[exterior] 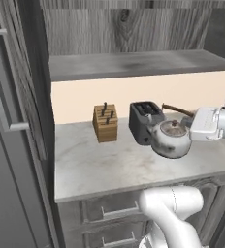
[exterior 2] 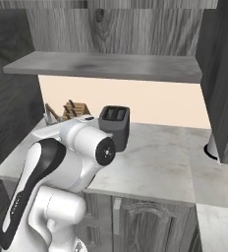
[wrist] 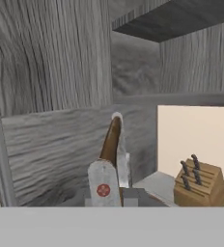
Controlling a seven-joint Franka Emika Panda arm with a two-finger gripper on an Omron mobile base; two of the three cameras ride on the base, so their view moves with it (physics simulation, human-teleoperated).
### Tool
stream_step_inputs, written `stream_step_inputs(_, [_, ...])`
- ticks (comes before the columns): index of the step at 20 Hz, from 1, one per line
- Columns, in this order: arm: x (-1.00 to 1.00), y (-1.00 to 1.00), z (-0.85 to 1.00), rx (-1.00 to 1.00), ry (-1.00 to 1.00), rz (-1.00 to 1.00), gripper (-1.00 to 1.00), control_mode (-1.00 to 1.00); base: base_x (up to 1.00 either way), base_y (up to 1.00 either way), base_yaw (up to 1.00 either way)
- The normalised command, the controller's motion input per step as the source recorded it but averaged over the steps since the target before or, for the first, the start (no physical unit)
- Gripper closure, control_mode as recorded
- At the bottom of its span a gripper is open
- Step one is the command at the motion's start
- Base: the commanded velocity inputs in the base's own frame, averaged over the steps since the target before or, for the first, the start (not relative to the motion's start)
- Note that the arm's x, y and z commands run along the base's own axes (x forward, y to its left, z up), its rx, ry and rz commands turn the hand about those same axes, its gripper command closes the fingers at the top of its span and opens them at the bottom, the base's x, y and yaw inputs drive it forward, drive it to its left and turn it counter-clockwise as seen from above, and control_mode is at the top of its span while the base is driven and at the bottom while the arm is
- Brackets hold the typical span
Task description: Open the cabinet, pick the kettle from the cabinet, and place it in the sink.
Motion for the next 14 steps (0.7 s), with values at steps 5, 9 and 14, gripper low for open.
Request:
stream_step_inputs(5, [0.00, 0.00, 0.00, 0.00, 0.00, 0.00, 1.00, 1.00, -0.58, -0.07, -0.14])
stream_step_inputs(9, [0.00, 0.00, 0.00, 0.00, 0.00, 0.00, 1.00, 1.00, -0.57, -0.08, -0.17])
stream_step_inputs(14, [0.00, 0.00, 0.00, 0.00, 0.00, 0.00, 1.00, 1.00, -0.54, -0.02, -0.10])
